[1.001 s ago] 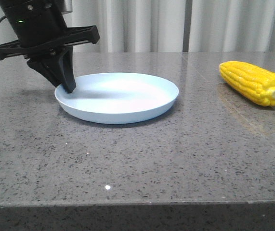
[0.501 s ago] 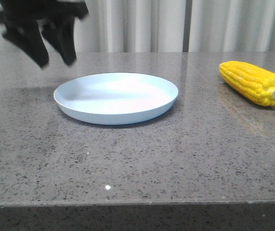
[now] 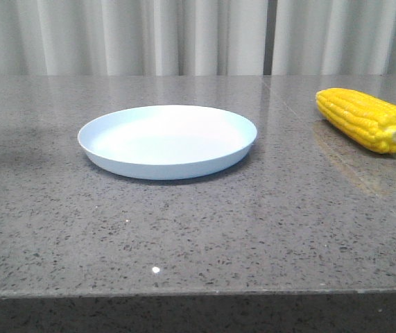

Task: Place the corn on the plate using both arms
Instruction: 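Lift the left gripper away from the plate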

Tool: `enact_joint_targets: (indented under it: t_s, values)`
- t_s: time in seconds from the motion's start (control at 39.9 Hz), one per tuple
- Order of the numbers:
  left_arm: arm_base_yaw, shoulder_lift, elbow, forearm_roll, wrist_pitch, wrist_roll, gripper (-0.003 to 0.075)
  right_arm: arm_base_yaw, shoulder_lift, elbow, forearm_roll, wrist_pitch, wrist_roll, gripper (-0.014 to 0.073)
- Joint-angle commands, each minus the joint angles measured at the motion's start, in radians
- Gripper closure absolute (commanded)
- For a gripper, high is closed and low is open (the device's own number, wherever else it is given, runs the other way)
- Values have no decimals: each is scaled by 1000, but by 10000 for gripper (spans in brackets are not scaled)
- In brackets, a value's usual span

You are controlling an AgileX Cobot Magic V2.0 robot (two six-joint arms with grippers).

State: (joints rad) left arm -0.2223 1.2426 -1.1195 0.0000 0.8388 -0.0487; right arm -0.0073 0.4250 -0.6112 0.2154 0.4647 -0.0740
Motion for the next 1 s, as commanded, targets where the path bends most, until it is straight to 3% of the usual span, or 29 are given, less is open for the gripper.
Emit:
enact_joint_targets:
  t_s: [0.0,0.38,0.75,0.98]
  values:
    - [30,-123,87,0,-129,2,742,-4,13,-34,1,-71,-8,13]
    - [35,-617,516,0,-463,2,741,-4,13,-34,1,-71,-8,13]
    - [35,-1101,718,9,-459,2,741,-4,13,-34,1,-71,-8,13]
    - [35,-1195,730,9,-461,2,741,-4,13,-34,1,-71,-8,13]
